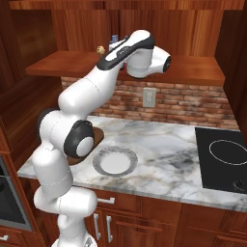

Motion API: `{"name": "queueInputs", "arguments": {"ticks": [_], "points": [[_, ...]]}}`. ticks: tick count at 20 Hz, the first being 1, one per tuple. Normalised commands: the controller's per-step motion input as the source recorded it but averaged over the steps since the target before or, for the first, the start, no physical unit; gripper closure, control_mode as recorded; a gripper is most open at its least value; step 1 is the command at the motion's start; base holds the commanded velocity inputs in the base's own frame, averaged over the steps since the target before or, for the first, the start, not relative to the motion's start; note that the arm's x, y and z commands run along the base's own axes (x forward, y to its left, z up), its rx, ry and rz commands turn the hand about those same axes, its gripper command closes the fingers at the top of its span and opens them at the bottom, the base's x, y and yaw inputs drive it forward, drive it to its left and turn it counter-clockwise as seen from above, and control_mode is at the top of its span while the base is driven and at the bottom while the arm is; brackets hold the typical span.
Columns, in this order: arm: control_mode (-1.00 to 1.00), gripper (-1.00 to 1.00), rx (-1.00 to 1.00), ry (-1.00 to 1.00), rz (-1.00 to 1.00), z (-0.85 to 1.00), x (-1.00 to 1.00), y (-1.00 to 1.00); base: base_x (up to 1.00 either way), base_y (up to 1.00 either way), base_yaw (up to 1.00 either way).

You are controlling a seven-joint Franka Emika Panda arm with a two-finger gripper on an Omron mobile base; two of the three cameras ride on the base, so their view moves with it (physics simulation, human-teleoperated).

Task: Pick the shrimp from the plate and place it on the cutting board. Then pick the condiment bottle from the cabinet and place it next to the cutting board.

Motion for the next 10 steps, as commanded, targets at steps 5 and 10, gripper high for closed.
{"name": "queueInputs", "arguments": {"ticks": [5,10], "points": [[-1.0,-1.0,0.0,0.01,0.0,0.0,0.1,0.0,0.0,0.0,0.0],[-1.0,-1.0,0.0,0.02,0.0,0.0,0.08,0.0,0.0,0.0,0.0]]}}
